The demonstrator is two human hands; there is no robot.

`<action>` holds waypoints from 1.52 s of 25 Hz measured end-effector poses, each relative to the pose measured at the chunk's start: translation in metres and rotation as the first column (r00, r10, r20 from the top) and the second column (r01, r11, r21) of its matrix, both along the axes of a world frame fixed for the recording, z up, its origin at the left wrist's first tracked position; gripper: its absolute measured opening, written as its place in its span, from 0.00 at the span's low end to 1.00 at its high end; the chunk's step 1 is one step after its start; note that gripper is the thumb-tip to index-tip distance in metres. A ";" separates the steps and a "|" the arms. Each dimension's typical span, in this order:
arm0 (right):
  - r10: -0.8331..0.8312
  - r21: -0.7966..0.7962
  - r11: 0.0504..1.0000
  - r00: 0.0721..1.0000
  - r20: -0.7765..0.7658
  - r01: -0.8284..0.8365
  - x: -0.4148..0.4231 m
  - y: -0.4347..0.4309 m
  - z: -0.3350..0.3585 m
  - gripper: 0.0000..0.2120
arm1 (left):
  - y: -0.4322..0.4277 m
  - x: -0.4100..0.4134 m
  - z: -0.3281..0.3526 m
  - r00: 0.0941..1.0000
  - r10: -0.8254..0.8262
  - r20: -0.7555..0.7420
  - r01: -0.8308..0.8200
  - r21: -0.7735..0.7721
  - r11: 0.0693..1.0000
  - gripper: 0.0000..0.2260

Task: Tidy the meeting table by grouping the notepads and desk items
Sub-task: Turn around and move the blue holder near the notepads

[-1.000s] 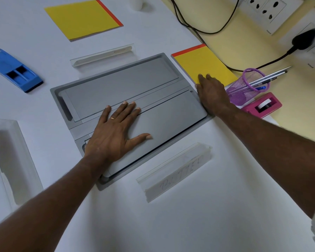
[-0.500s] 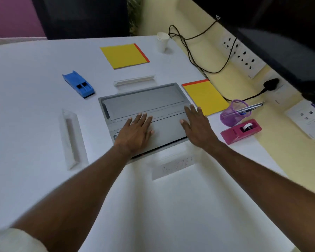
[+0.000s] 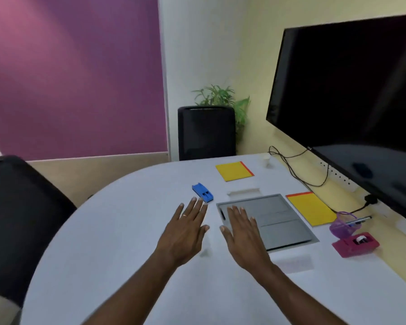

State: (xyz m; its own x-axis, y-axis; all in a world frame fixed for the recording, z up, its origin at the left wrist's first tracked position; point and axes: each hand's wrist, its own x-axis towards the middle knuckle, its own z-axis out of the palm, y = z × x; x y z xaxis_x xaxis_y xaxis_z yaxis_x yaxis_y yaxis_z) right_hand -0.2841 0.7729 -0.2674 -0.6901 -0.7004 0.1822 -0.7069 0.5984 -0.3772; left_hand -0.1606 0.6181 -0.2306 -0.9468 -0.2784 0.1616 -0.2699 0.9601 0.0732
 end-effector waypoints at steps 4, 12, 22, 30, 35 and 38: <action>0.077 -0.072 0.994 0.997 -0.018 -0.078 0.111 -0.039 0.053 0.31 | -0.027 0.134 0.068 0.994 0.086 -0.071 -0.091 -0.078 0.993 0.27; 0.334 -0.206 0.905 0.922 -0.198 -0.372 0.284 -0.166 0.171 0.33 | -0.116 0.338 0.188 0.911 0.289 -0.293 -0.358 -0.219 0.908 0.27; 0.484 -0.335 0.714 0.779 -0.399 -0.615 0.406 -0.382 0.258 0.32 | -0.262 0.485 0.265 0.787 0.485 -0.381 -0.599 -0.285 0.749 0.27; 0.550 -0.391 0.625 0.737 -0.393 -0.676 0.446 -0.550 0.280 0.32 | -0.400 0.521 0.292 0.707 0.586 -0.396 -0.700 -0.278 0.658 0.27; 0.491 -0.425 0.652 0.777 -0.393 -0.628 0.461 -0.624 0.268 0.30 | -0.477 0.532 0.284 0.699 0.600 -0.388 -0.708 -0.263 0.655 0.27; 0.440 -0.446 0.685 0.815 -0.378 -0.577 0.477 -0.670 0.260 0.31 | -0.526 0.542 0.270 0.710 0.590 -0.384 -0.696 -0.252 0.673 0.27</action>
State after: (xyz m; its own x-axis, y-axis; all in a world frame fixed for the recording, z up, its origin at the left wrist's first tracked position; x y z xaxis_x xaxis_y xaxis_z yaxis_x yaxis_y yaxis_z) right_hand 0.1930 0.1028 -0.0072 -0.1468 -0.6773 0.7209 -0.9446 -0.1204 -0.3054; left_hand 0.3809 0.0921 0.0399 -0.4605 -0.6740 0.5777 -0.8516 0.5191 -0.0733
